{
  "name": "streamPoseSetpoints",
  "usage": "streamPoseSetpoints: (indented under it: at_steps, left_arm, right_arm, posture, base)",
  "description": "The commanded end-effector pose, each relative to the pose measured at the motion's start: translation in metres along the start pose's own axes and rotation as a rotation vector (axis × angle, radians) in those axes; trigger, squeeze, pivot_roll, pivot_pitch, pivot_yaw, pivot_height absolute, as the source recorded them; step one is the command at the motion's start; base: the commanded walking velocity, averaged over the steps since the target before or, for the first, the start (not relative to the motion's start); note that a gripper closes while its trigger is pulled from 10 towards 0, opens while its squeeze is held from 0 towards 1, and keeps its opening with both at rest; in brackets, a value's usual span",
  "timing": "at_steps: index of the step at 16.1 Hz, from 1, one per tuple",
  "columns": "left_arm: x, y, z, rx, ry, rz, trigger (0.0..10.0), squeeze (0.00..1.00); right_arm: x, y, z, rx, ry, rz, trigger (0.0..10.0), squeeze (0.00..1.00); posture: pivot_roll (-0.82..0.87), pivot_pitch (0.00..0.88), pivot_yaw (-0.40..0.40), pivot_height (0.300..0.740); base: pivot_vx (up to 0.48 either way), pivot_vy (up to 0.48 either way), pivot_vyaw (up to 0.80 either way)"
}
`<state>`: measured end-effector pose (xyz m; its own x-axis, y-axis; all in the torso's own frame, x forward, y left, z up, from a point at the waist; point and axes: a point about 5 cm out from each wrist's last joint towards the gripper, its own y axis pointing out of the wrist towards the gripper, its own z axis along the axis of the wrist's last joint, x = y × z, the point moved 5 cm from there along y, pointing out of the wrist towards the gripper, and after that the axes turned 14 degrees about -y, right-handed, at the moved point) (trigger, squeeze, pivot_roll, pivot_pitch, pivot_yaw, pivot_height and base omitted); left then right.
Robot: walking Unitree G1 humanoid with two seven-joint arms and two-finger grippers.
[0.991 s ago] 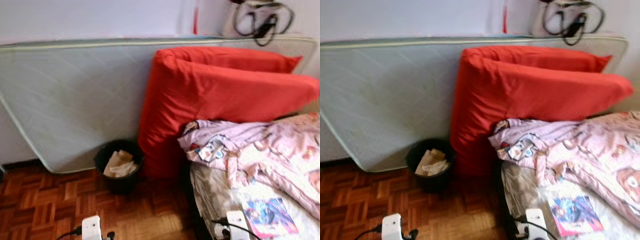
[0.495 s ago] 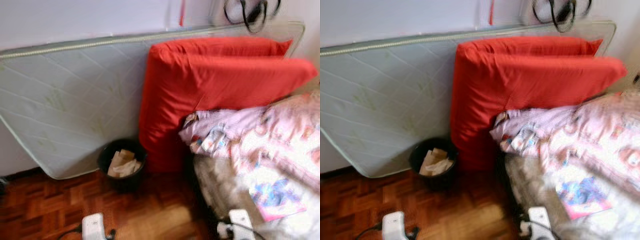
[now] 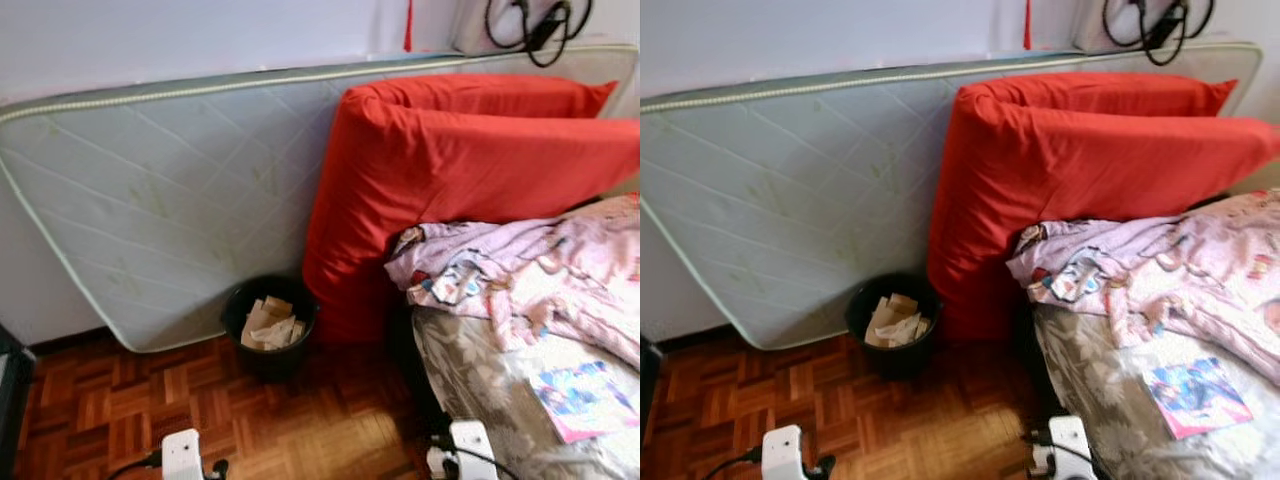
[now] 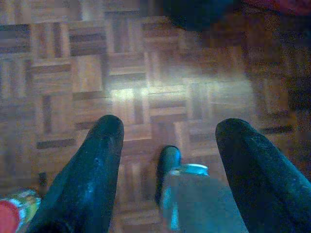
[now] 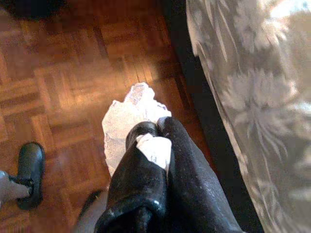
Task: Clean up the room
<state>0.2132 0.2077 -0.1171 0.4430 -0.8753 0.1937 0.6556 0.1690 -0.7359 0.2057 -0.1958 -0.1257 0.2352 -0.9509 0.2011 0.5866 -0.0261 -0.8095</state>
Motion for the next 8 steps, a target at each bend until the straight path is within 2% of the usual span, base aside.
streamPoseSetpoints:
  at_steps: [1,6,8]
  left_arm:
    - [0.003,0.000,-0.002,-0.006,0.003,-0.010,10.0,0.00]
    - [0.003,0.000,-0.001,-0.002,0.009,-0.009,10.0,0.00]
    - [0.002,0.000,-0.001,-0.003,0.011,-0.008,10.0,0.00]
  right_arm:
    - [0.008,-0.001,-0.002,-0.001,0.003,-0.016,10.0,0.00]
    - [0.015,-0.002,-0.002,0.011,-0.012,-0.019,10.0,0.00]
    - [0.009,0.001,0.011,0.027,-0.012,-0.014,10.0,0.00]
  posture:
    - [0.04,0.000,-0.028,0.740]
    - [0.04,0.000,-0.028,0.740]
    - [0.04,0.000,-0.027,0.740]
  base:
    - [0.000,0.000,0.00]
    - [0.000,0.000,0.00]
    - [0.000,0.000,0.66]
